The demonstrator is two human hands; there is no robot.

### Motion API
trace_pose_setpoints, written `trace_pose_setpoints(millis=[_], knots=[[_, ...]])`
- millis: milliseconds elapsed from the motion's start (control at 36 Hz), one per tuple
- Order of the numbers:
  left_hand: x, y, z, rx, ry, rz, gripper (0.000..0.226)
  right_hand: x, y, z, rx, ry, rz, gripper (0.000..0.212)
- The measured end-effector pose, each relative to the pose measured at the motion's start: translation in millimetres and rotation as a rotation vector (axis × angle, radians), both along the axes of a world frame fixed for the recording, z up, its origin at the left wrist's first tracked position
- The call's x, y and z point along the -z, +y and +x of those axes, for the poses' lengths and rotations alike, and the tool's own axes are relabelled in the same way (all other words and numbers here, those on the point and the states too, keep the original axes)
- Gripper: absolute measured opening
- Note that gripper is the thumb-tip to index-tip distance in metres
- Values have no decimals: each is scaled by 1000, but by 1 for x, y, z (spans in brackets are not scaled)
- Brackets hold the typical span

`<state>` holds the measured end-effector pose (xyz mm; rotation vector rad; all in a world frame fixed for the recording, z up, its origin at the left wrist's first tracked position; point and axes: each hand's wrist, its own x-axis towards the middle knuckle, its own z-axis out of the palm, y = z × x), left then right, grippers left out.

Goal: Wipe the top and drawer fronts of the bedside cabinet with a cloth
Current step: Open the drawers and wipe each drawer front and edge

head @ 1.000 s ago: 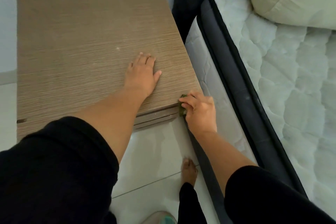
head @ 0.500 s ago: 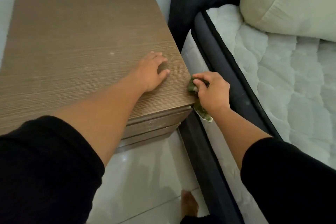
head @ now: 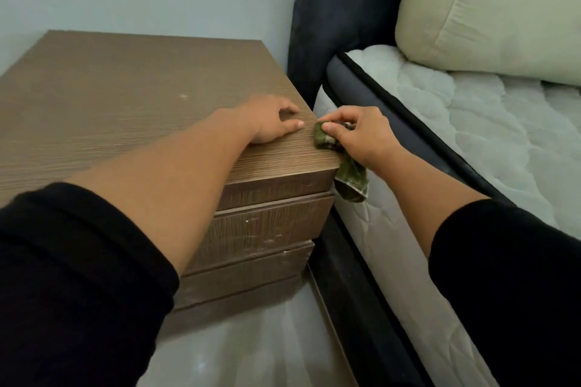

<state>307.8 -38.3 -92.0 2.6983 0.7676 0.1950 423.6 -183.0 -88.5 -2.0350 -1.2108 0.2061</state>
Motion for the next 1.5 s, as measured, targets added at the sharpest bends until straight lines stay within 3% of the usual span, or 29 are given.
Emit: trace_pose_setpoints(millis=[194, 361, 722, 1083, 1500], knots=[[-2, -26, -14, -28, 50, 89, 51, 11, -30, -12, 18, -30, 69, 12], [-7, -50, -35, -12, 106, 90, 50, 27, -55, -38, 171, -52, 212, 14], [-5, -74, -85, -40, 70, 28, 47, 58, -50, -101, 603, 237, 553, 15], [-12, -55, -136, -67, 77, 46, 36, 63, -27, -163, 541, 354, 603, 16], [-12, -31, -262, -276, 49, -20, 36, 69, 8, -274, 324, 309, 559, 17]])
